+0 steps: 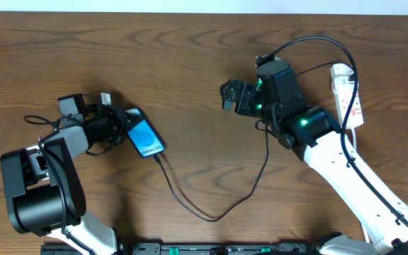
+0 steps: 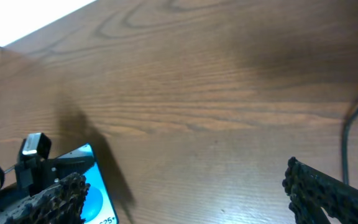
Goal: Plug charger to phone and switch on socket
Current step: 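Lower the phone with the left gripper toward the table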
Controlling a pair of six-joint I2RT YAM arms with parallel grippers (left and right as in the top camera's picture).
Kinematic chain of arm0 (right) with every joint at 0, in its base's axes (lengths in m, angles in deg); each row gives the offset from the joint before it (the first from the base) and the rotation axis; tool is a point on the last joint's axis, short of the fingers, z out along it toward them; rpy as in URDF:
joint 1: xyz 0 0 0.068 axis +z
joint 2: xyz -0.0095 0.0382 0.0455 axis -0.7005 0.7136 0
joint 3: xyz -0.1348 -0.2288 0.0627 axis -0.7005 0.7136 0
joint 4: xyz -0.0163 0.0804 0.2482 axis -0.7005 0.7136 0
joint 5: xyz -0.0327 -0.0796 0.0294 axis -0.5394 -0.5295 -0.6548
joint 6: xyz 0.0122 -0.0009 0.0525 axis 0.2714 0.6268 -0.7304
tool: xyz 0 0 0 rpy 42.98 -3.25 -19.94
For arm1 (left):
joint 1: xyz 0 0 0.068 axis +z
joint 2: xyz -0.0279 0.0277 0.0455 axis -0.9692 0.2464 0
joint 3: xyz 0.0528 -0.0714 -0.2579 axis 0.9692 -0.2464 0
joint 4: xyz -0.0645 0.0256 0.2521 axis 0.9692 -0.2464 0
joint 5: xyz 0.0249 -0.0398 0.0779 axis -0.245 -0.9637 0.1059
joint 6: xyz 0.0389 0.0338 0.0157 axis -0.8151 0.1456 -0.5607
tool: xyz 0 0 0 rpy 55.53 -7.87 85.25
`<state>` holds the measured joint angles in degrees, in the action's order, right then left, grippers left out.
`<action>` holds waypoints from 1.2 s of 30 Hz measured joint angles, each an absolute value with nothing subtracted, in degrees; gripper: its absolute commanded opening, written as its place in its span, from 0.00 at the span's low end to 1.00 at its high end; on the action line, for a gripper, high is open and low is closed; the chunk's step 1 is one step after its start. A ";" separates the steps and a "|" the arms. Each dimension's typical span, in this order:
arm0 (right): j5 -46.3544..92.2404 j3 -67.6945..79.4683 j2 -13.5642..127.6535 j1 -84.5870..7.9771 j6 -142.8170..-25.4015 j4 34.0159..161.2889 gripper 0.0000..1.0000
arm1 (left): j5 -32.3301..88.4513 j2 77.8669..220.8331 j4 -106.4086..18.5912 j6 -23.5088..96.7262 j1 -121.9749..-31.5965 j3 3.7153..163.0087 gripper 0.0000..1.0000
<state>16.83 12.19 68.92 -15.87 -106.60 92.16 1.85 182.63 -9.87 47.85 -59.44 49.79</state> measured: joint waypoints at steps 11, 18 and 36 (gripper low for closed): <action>16.35 12.19 68.95 -15.87 -106.60 92.68 0.99 | 11.08 182.58 -15.33 43.22 -59.44 49.81 0.07; 16.35 12.19 68.92 -15.87 -106.60 92.68 0.99 | 11.08 182.58 -15.37 42.28 -59.44 49.81 0.07; 16.35 12.19 68.92 -15.87 -106.60 92.75 0.99 | 10.31 181.73 -15.51 41.97 -59.68 50.45 0.45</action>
